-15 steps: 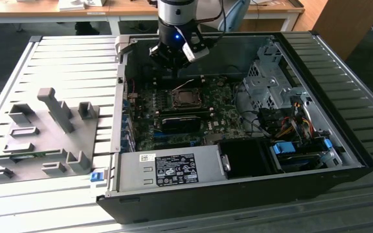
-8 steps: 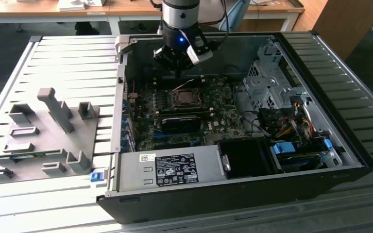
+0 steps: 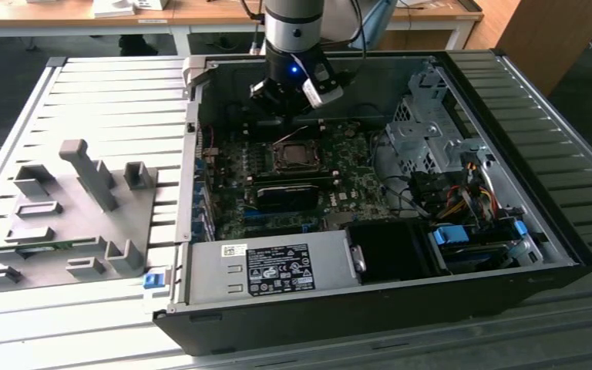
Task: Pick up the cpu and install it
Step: 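Install the first cpu locking lever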
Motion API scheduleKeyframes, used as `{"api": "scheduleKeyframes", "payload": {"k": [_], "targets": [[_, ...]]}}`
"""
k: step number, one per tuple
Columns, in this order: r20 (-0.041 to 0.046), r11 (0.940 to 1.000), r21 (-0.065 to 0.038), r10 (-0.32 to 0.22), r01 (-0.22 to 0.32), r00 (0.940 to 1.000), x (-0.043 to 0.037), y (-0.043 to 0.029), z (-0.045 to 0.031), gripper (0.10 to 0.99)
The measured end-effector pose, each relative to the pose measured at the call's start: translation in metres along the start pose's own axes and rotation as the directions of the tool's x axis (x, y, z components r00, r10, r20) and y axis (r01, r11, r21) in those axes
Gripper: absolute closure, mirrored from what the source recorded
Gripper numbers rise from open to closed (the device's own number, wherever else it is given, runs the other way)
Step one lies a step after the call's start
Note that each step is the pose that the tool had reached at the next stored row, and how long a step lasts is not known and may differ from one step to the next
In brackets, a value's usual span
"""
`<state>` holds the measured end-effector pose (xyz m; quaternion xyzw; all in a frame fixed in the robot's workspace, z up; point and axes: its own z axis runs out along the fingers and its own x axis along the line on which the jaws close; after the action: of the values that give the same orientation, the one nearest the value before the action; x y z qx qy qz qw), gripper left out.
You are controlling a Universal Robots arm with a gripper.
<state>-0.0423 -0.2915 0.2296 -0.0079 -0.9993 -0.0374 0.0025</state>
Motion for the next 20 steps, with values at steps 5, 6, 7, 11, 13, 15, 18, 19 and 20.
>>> {"api": "scheduleKeyframes", "payload": {"k": [5,6,7,11,13,15,18,19,20], "targets": [[0.0001,1.0000,0.000,0.000,0.000,1.0000,-0.0031,0.0023,0.0053,0.980],[0.0002,1.0000,0.001,0.000,0.000,1.0000,-0.0034,0.0025,0.0062,0.980],[0.0001,1.0000,0.001,0.000,0.000,1.0000,-0.0039,0.0027,0.0069,0.980],[-0.0001,1.0000,0.001,0.000,0.000,1.0000,-0.0071,0.0026,0.0085,0.980],[0.0000,1.0000,0.001,0.000,0.000,1.0000,-0.0082,0.0026,0.0088,0.980],[0.0001,1.0000,0.001,0.000,0.000,1.0000,-0.0093,0.0026,0.0092,0.980],[-0.0002,1.0000,0.001,0.000,0.000,1.0000,-0.0125,0.0026,0.0099,0.980],[-0.0002,1.0000,0.001,0.000,0.000,1.0000,-0.0134,0.0026,0.0102,0.980],[-0.0002,1.0000,0.001,0.000,0.000,1.0000,-0.0143,0.0026,0.0104,0.980]]}}
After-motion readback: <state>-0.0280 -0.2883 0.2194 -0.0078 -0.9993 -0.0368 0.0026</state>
